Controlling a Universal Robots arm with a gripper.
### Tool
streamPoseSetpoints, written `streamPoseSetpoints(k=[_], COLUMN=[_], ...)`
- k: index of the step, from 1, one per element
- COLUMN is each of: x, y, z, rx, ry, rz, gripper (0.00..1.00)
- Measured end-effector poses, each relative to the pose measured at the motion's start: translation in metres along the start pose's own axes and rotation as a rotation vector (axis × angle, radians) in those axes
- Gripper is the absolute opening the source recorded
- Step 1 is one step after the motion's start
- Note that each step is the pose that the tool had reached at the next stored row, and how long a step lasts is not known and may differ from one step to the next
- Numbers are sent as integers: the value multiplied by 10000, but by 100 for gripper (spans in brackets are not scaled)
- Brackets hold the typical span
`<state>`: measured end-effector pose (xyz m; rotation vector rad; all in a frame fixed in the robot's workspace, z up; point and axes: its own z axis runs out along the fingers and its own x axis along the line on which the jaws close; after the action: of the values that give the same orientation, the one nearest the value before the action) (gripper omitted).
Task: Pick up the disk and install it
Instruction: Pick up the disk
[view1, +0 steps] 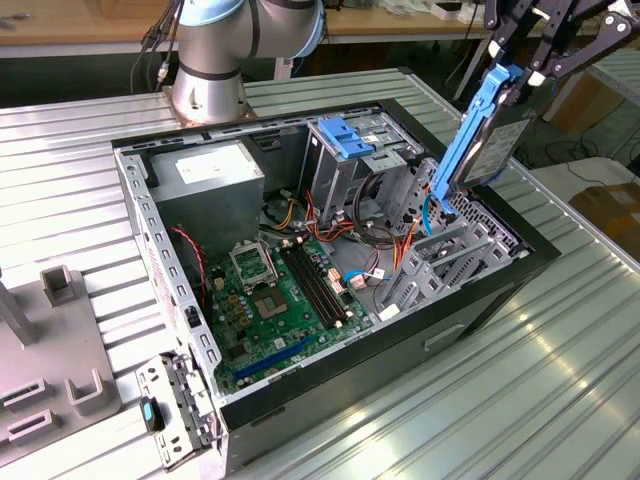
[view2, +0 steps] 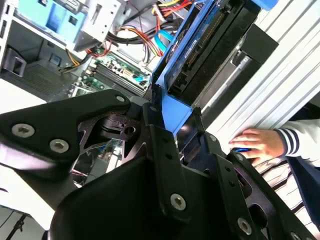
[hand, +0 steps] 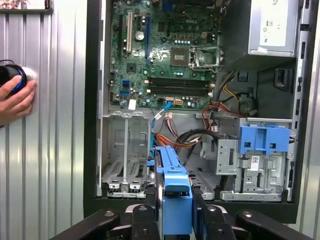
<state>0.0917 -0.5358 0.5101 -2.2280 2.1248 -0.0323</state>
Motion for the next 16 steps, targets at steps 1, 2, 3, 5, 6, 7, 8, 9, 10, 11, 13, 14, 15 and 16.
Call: streamPoseSetpoints(k=[1,2,3,5,6,7,8,9,10,11,13,14,15,16], x=[48,84,120,200,244,267,284,297,321,349,400,404,410,420], y=[14,25,34,58,84,122,177,226,266,286,350,380,396,400], z=[3,4,5,8,7,7,7,8,16,23,79,109,131,145], rx=[34,60,83,126,150,171,188,196,200,201,209,213,214,214], ry=[-1,1,3,2,-2,-20,-30,-31,-32,-31,-28,-30,-33,-31], rz=[-1,-2,-3,-4,-4,-4,-3,-4,-4,-4,-3,-2,-1,-3], gripper=[36,36,36,36,36,36,36,36,36,36,36,36,36,36])
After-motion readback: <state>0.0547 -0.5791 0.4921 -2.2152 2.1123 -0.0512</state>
